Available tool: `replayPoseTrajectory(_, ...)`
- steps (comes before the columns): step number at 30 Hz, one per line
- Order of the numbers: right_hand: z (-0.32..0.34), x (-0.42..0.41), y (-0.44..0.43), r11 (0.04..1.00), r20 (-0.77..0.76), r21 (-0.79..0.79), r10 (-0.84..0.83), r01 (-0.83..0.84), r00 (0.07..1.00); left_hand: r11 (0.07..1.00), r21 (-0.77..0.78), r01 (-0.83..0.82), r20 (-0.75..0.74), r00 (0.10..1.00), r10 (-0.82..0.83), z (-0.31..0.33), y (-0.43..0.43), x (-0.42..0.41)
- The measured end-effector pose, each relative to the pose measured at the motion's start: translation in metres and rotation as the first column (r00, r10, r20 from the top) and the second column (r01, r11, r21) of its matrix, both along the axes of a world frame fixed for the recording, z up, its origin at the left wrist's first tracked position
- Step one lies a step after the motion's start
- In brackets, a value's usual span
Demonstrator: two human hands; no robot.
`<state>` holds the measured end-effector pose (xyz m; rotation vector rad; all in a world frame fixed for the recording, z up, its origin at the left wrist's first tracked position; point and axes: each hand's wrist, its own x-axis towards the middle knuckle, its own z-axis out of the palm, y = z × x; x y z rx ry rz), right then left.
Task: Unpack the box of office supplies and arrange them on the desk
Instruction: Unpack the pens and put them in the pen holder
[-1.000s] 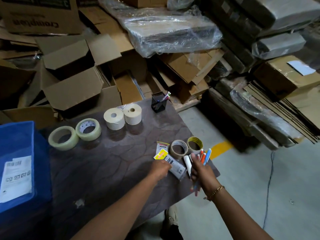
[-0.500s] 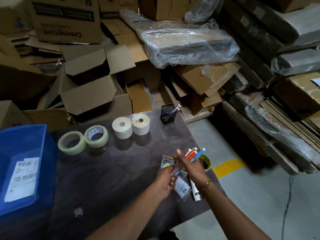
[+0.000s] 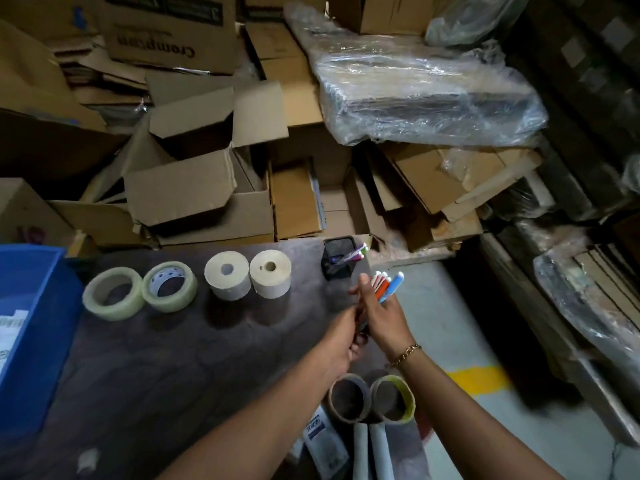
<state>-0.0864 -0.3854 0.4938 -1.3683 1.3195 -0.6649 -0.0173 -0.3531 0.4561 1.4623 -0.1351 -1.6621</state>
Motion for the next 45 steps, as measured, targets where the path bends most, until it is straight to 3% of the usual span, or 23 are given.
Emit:
replayPoseTrajectory(6, 0.002, 0.003, -0.051, 0.982, 0.108, -0.034, 0.186, -0.183, 0.977, 0.997, -0.026, -0.076, -0.014, 0.997, 0.076, -0.008, -0.045, 0.013)
replayPoseTrajectory(12, 0.018, -0.002, -0.090, 0.924, 0.088, -0.243, 0.323, -0.295, 0.942, 0.994, -0.078, -0.077, -0.044, 0.996, 0.074, -0.004, -0.072, 0.029)
replayPoseTrajectory(14, 0.026, -0.005, -0.107, 0.847, -0.053, -0.409, 0.349, -0.339, 0.936, 0.995, -0.075, -0.069, 0.020, 0.997, 0.071, -0.005, -0.080, 0.031)
replayPoseTrajectory(16, 0.027, -0.006, -0.124, 0.731, -0.337, -0.492, 0.341, -0.473, 0.878, 0.995, -0.057, -0.079, 0.135, 0.987, 0.086, -0.006, -0.088, 0.032)
replayPoseTrajectory(17, 0.026, -0.007, -0.133, 0.719, -0.441, -0.450, 0.336, -0.530, 0.832, 0.996, -0.046, -0.078, 0.189, 0.978, 0.086, -0.004, -0.092, 0.032)
replayPoseTrajectory(19, 0.024, -0.005, -0.146, 0.780, -0.493, -0.285, 0.378, -0.556, 0.784, 0.995, -0.031, -0.098, 0.287, 0.953, 0.102, -0.004, -0.102, 0.037)
replayPoseTrajectory(22, 0.023, 0.001, -0.159, 0.870, -0.313, -0.099, 0.433, -0.482, 0.845, 0.991, -0.064, -0.118, 0.395, 0.909, 0.134, -0.007, -0.118, 0.049)
replayPoseTrajectory(26, 0.030, 0.011, -0.178, 0.910, -0.221, -0.112, 0.368, -0.398, 0.903, 0.990, -0.119, -0.071, 0.485, 0.866, 0.120, -0.002, -0.133, 0.074)
replayPoseTrajectory(28, 0.025, 0.018, -0.191, 0.923, -0.283, -0.132, 0.314, -0.361, 0.906, 0.990, -0.110, -0.093, 0.586, 0.798, 0.141, -0.009, -0.131, 0.088)
replayPoseTrajectory(30, 0.013, 0.028, -0.203, 0.915, -0.426, -0.164, 0.272, -0.369, 0.863, 0.989, -0.082, -0.121, 0.591, 0.793, 0.147, -0.022, -0.126, 0.098)
replayPoseTrajectory(33, -0.012, 0.050, -0.209, 0.855, -0.620, -0.178, 0.286, -0.486, 0.730, 0.994, -0.048, -0.097, 0.498, 0.861, 0.108, -0.030, -0.119, 0.098)
replayPoseTrajectory(35, -0.023, 0.063, -0.206, 0.812, -0.692, -0.120, 0.345, -0.572, 0.634, 0.995, -0.042, -0.089, 0.440, 0.892, 0.099, -0.027, -0.117, 0.092)
replayPoseTrajectory(37, -0.029, 0.070, -0.206, 0.786, -0.697, -0.071, 0.401, -0.614, 0.594, 0.996, -0.032, -0.086, 0.377, 0.922, 0.092, -0.024, -0.116, 0.086)
replayPoseTrajectory(39, -0.034, 0.068, -0.211, 0.802, -0.655, -0.037, 0.430, -0.596, 0.621, 0.996, -0.038, -0.079, 0.329, 0.940, 0.087, -0.018, -0.116, 0.080)
replayPoseTrajectory(42, -0.048, 0.051, -0.216, 0.909, -0.510, -0.040, 0.338, -0.414, 0.791, 0.997, -0.052, -0.053, 0.308, 0.949, 0.066, -0.014, -0.118, 0.075)
replayPoseTrajectory(45, -0.066, 0.037, -0.205, 0.930, -0.179, 0.290, 0.284, -0.225, 0.942, 0.995, -0.045, -0.084, 0.271, 0.958, 0.093, -0.021, -0.119, 0.073)
